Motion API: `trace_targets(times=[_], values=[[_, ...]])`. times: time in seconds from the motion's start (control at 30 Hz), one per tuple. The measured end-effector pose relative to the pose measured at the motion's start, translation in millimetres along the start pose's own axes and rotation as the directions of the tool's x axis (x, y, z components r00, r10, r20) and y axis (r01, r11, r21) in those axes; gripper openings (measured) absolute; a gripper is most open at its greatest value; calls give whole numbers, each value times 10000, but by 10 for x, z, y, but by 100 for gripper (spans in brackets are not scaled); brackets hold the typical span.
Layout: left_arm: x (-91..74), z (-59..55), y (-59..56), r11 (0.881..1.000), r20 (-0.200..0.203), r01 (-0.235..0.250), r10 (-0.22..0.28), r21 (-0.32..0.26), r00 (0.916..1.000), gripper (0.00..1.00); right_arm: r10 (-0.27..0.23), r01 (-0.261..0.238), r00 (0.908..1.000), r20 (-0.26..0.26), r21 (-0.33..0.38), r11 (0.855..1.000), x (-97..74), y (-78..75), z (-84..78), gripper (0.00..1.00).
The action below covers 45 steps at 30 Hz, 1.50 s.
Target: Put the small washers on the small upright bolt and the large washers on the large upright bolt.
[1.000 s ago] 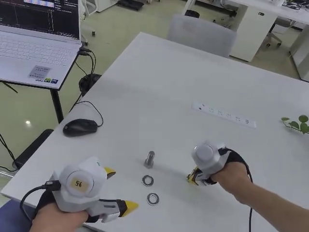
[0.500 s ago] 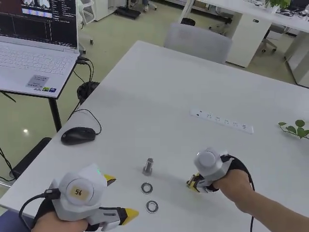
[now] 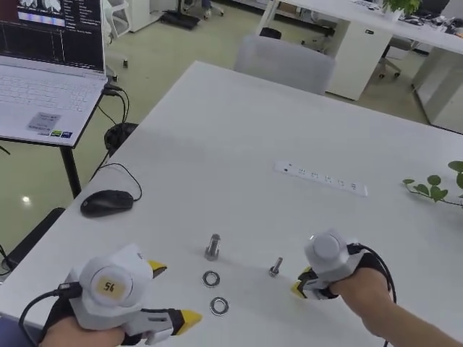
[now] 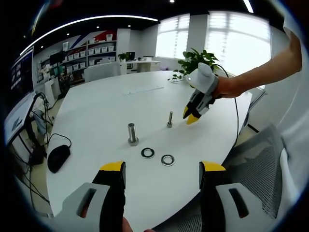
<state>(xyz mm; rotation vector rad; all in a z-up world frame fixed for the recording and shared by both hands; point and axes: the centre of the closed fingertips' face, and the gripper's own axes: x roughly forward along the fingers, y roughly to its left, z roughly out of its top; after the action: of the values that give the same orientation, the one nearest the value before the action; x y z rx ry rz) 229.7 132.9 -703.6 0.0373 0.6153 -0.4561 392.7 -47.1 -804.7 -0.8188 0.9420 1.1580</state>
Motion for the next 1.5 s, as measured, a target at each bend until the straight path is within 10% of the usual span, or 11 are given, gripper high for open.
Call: trace_targets(times=[0.33, 0.83, 1.13, 1.5], values=[[24, 3, -32, 10000, 31, 80, -80, 11, 10000, 61, 398, -397, 9992, 46, -79, 9992, 62, 405, -141, 20], [12, 12, -15, 10000, 108, 27, -27, -22, 9999, 61, 1009, -970, 9936, 512, -743, 9925, 200, 791, 309, 20], [0, -4, -43, 10000, 86, 65, -65, -9, 9999, 61, 2169, -1970, 9745, 577, -2434, 9497, 353, 1196, 697, 25], [-45, -14, 7, 10000, 88, -64, 64, -54, 9999, 61, 2581, -2355, 9659, 201, -3459, 9082, 453, 1274, 872, 26]])
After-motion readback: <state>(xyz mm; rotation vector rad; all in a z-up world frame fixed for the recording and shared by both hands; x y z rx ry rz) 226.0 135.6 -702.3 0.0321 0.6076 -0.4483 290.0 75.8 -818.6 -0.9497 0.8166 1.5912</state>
